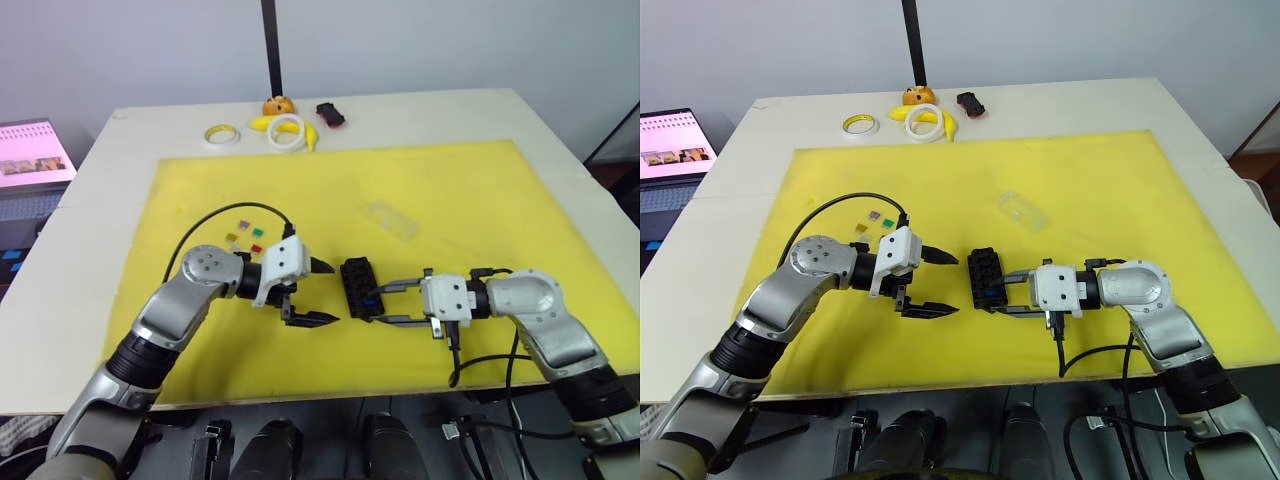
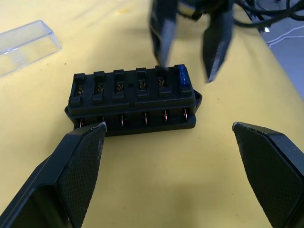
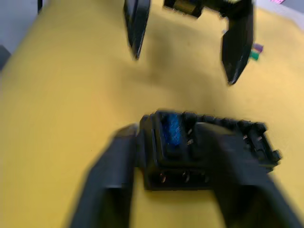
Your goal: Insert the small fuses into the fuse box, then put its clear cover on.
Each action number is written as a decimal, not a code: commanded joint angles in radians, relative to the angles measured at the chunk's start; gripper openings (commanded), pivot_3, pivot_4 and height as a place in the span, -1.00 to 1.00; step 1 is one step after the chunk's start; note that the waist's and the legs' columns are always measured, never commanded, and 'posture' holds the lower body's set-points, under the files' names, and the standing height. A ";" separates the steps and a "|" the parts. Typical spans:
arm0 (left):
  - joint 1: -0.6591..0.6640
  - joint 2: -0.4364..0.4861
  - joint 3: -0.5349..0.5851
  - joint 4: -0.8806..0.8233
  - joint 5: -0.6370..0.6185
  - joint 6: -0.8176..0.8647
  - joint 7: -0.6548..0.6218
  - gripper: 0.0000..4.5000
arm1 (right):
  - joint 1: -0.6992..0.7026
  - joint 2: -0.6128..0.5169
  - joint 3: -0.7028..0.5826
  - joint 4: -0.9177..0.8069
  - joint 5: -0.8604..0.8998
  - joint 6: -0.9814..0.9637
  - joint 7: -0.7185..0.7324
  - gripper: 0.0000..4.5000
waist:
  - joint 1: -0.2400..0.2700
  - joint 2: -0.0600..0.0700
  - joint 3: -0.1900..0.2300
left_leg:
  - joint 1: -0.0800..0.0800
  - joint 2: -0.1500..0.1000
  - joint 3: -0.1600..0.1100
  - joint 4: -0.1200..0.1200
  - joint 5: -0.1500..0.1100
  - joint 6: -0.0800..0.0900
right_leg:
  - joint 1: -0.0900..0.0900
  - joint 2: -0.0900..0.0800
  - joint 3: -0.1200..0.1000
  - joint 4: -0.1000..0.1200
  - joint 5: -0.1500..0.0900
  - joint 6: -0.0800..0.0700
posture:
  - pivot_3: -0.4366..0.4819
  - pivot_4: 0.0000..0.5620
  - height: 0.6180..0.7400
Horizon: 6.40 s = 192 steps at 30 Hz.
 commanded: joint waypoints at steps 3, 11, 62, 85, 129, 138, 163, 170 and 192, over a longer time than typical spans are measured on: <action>-0.026 -0.004 0.005 -0.002 0.001 -0.029 -0.011 1.00 | -0.032 -0.003 -0.054 -0.107 0.127 0.184 -0.019 0.34 | 0.000 0.000 0.000 | 0.000 0.000 0.000 0.000 0.000 0.000 | 0.000 0.000 0.000 0.000 0.000 0.000 | -0.05 -0.47 1.00; -0.010 -0.006 0.003 -0.013 0.003 -0.041 -0.015 1.00 | -0.001 0.044 -0.054 -0.100 0.196 0.317 -0.013 -0.47 | 0.001 0.000 0.000 | 0.000 0.000 0.000 0.000 0.000 0.000 | 0.000 0.000 0.000 0.000 0.000 0.000 | -0.05 -0.47 1.00; 0.550 0.388 0.843 0.064 -0.447 0.544 0.110 1.00 | 0.297 -0.176 -0.757 -0.042 0.216 0.699 -0.340 0.98 | 0.009 0.001 0.000 | 0.001 0.000 0.001 0.000 -0.001 0.001 | 0.001 -0.001 0.001 0.000 0.000 0.000 | -0.05 -0.47 1.00; -0.272 0.182 0.685 0.817 -0.454 0.940 0.417 1.00 | -0.210 0.050 -0.222 -0.469 0.505 1.022 -0.532 0.98 | -0.003 0.001 -0.001 | 0.000 0.000 0.000 0.001 -0.001 0.001 | -0.002 -0.001 0.000 0.004 0.000 0.000 | -0.05 -0.47 1.00; -0.473 0.000 0.613 1.194 -0.254 0.787 0.254 1.00 | -0.276 0.178 -0.010 -0.421 0.299 0.960 -0.546 0.98 | 0.026 0.000 -0.002 | 0.000 -0.007 -0.004 0.006 0.000 0.001 | -0.001 -0.005 0.000 0.014 0.000 0.000 | -0.05 -0.47 1.00; -0.482 -0.027 0.626 1.228 -0.246 0.749 0.248 1.00 | -0.283 0.175 -0.008 -0.419 0.286 0.960 -0.540 0.98 | 0.042 0.000 -0.002 | 0.000 -0.007 -0.004 0.007 0.000 0.001 | -0.001 -0.005 0.000 0.014 0.000 0.000 | -0.05 -0.47 1.00; -0.474 -0.063 0.670 1.270 -0.203 0.649 0.308 0.07 | -0.272 0.170 -0.017 -0.416 0.265 0.960 -0.541 1.00 | 0.049 0.000 -0.002 | -0.001 -0.008 -0.005 0.011 -0.001 0.001 | 0.000 -0.006 0.000 0.014 0.000 0.000 | -0.05 -0.47 1.00; -0.475 -0.059 0.685 1.284 -0.204 0.635 0.326 0.07 | -0.273 0.171 -0.017 -0.409 0.259 0.957 -0.535 1.00 | 0.049 0.000 -0.002 | -0.001 -0.008 -0.005 0.011 -0.001 0.001 | 0.000 -0.005 0.000 0.014 0.000 0.000 | -0.05 -0.47 1.00; -0.441 -0.012 0.794 1.245 -0.259 0.698 0.397 -0.98 | -0.272 0.158 -0.006 -0.410 0.233 0.946 -0.501 1.00 | 0.035 0.000 -0.001 | -0.001 -0.007 -0.003 0.010 -0.001 0.001 | -0.002 -0.005 0.000 0.014 0.000 0.000 | -0.05 -0.47 1.00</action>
